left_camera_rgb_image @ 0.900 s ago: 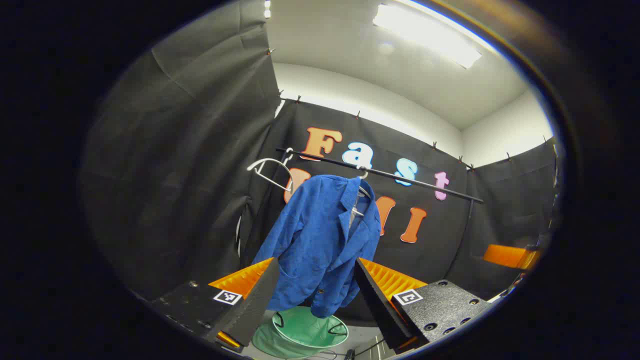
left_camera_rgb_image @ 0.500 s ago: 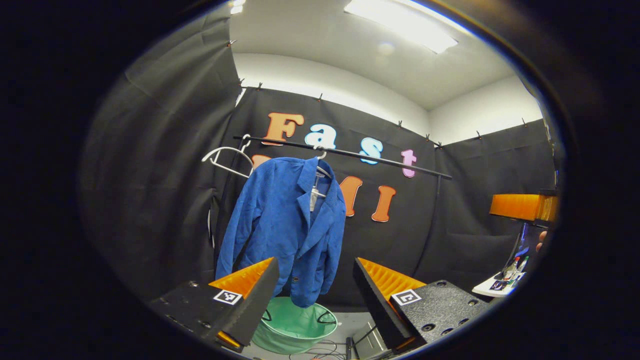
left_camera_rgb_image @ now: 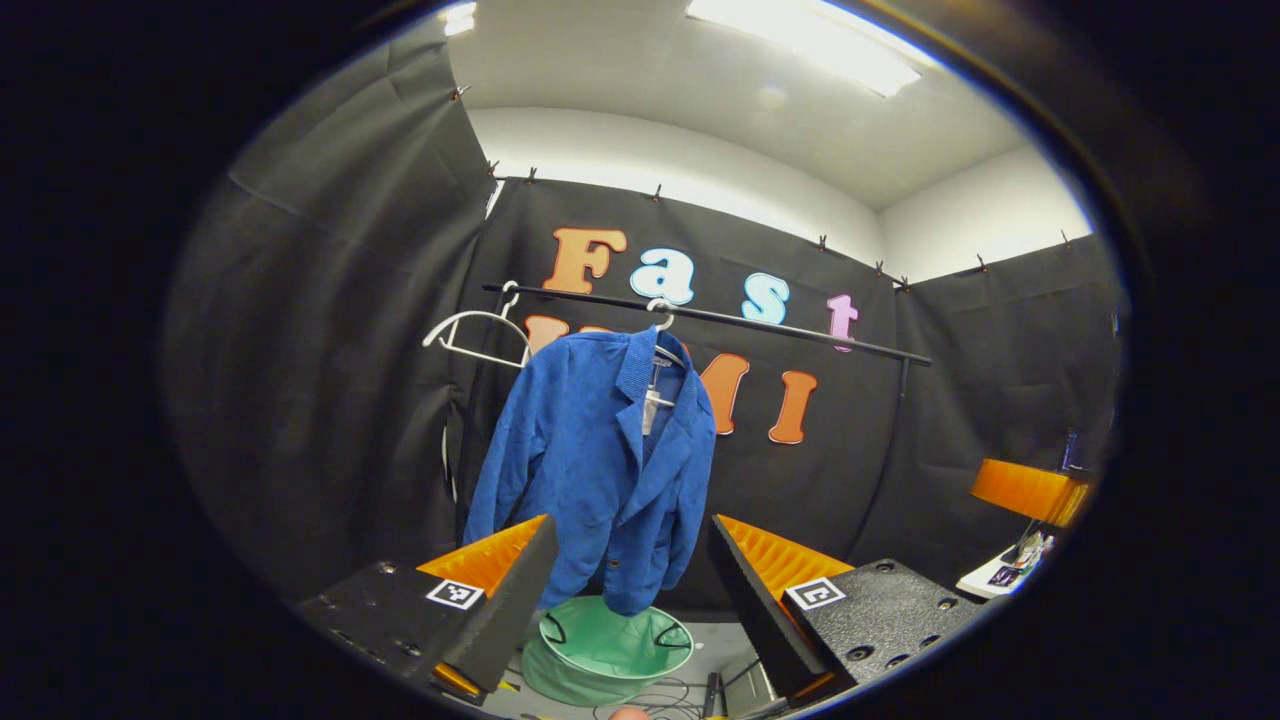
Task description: Grasp the clothes on the hanger with both hands and then place them into the laundry hamper below.
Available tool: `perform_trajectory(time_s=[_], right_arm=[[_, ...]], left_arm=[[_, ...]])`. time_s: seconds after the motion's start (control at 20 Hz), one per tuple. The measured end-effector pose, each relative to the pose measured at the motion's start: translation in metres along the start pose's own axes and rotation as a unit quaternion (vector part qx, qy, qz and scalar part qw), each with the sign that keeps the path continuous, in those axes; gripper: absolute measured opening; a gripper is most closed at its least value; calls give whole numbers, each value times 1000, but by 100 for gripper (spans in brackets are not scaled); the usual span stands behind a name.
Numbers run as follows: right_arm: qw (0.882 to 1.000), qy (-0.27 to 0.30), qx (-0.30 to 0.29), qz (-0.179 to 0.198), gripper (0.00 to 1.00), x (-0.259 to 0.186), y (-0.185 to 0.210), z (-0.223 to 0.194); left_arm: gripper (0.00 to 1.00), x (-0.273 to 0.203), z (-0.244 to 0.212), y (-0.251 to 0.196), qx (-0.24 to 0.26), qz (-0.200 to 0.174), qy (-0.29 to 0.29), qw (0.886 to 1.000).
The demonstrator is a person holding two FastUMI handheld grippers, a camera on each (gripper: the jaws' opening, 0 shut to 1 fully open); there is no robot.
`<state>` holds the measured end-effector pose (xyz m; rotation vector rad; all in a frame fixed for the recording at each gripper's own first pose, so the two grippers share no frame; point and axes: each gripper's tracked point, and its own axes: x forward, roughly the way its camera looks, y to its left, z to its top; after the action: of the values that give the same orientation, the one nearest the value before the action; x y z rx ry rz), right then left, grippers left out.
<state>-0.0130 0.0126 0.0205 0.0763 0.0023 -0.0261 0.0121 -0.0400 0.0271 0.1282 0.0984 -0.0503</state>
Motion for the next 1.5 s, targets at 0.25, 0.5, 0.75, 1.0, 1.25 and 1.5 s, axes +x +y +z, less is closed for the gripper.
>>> perform_trajectory(time_s=[0.25, 0.5, 0.75, 1.0, 1.25, 1.5], right_arm=[[1000, 5, 13, 23, 98, 20, 15, -7], [999, 9, 15, 33, 97, 56, 9, -7], [999, 2, 32, 41, 98, 110, -10, -5], [996, -10, 20, 85, 97, 170, -36, -2], [988, -11, -4, 155, 97, 217, -47, 2], [978, 2, 9, 210, 98, 247, -44, -16]], left_arm=[[95, 0, 3, 14, -5, 21, -3, 1000], [94, 19, 3, 12, -5, 36, 3, 999], [95, 52, 9, -5, -8, 39, -7, 999], [95, 87, 20, -15, 5, 84, -38, 996], [95, 103, 14, -35, -19, 140, -35, 989], [95, 106, 9, -37, 3, 192, -38, 981]])
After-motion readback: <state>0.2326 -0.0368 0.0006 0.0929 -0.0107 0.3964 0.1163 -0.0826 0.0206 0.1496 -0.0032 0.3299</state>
